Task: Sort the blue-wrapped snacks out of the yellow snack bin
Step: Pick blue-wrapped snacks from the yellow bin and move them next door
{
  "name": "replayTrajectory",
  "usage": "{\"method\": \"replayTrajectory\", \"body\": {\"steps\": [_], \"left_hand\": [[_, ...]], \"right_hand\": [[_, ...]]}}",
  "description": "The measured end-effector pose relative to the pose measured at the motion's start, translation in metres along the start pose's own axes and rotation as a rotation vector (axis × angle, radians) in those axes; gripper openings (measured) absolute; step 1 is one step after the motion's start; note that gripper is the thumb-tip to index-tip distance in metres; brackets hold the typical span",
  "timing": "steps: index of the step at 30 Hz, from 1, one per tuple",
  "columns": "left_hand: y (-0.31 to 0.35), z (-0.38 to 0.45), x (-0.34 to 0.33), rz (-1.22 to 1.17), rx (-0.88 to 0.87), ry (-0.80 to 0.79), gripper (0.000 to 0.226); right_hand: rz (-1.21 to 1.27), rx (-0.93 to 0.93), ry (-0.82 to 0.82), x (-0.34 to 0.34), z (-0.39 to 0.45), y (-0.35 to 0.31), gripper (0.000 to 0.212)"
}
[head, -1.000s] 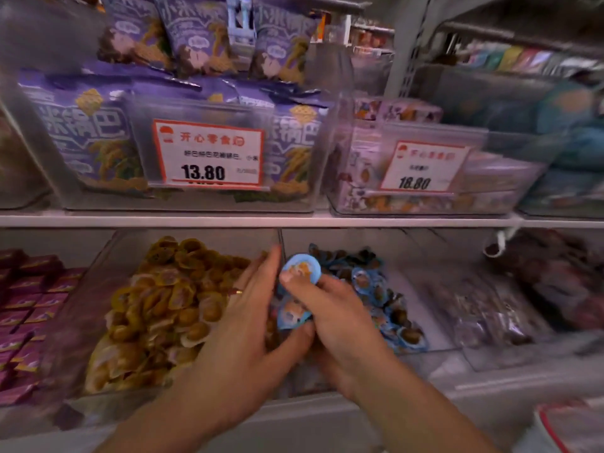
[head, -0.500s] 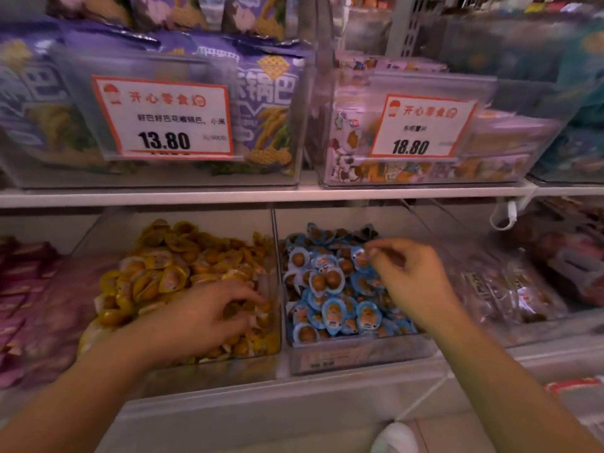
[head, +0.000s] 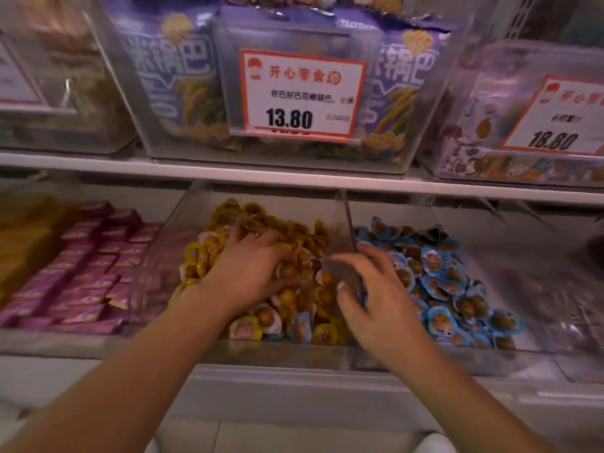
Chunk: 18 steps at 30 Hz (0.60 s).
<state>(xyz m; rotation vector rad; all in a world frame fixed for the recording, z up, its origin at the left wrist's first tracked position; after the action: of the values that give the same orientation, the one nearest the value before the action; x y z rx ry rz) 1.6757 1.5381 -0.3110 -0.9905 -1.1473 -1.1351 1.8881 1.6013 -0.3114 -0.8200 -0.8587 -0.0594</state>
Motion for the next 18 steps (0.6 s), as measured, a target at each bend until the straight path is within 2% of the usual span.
{"method": "replayTrajectory", "body": {"steps": [4,6,8,11,14,18], "left_hand": [[0.004,0.0,0.0,0.067,-0.04,0.048,0.04],[0.01,-0.005,0.004,-0.071,-0.095,0.098,0.038],[0.02,-0.01,0.012,-0.317,-0.141,0.107,0.032],[0.037,-0.017,0.015,-0.495,-0.165,-0.17,0.017],[0.041,-0.025,0.013,-0.415,-0.125,-0.431,0.03],[0.046,-0.029,0.017,-0.182,-0.098,-0.474,0.042]], "right_hand": [[-0.012,0.024,0.027,-0.002,0.0,0.001,0.033],[-0.012,0.035,0.031,-0.003,0.0,0.003,0.033],[-0.015,0.039,0.033,-0.004,0.0,0.003,0.034],[-0.023,0.042,0.038,-0.003,-0.001,0.001,0.04],[-0.043,0.039,0.034,-0.003,-0.003,0.0,0.039],[-0.065,0.044,0.031,-0.001,-0.002,-0.001,0.039]]}}
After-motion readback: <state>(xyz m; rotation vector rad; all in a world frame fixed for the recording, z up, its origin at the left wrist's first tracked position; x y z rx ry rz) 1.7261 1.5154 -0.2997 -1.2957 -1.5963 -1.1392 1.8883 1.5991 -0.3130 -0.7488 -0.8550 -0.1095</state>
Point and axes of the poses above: each hand's wrist, its own z-axis towards the middle knuckle, its own x-axis out of the back of the hand, y = z × x, the point moved 2 cm from there along z, towards the middle knuckle, and after that the axes turned 2 degrees about y, right-handed, at the moved point
